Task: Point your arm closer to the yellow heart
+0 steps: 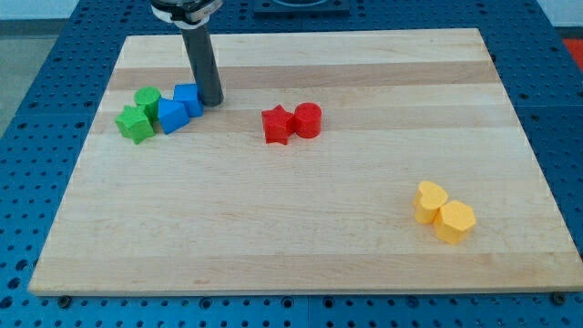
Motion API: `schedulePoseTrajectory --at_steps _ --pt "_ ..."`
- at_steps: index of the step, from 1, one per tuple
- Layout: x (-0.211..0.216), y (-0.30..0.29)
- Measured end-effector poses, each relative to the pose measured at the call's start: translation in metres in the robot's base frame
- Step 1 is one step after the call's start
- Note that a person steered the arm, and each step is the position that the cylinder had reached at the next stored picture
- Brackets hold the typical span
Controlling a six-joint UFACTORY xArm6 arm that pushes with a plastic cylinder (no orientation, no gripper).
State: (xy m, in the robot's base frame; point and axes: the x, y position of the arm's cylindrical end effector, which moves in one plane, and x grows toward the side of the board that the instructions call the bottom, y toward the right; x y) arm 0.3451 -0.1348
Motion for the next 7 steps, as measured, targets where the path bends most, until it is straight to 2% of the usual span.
schedulePoseTrajectory --at_steps 1,4,5,7 --pt "-0.005 0.014" --pt "-0.013 0.174" --pt "-0.006 0.224" --pt "0.046 0.259"
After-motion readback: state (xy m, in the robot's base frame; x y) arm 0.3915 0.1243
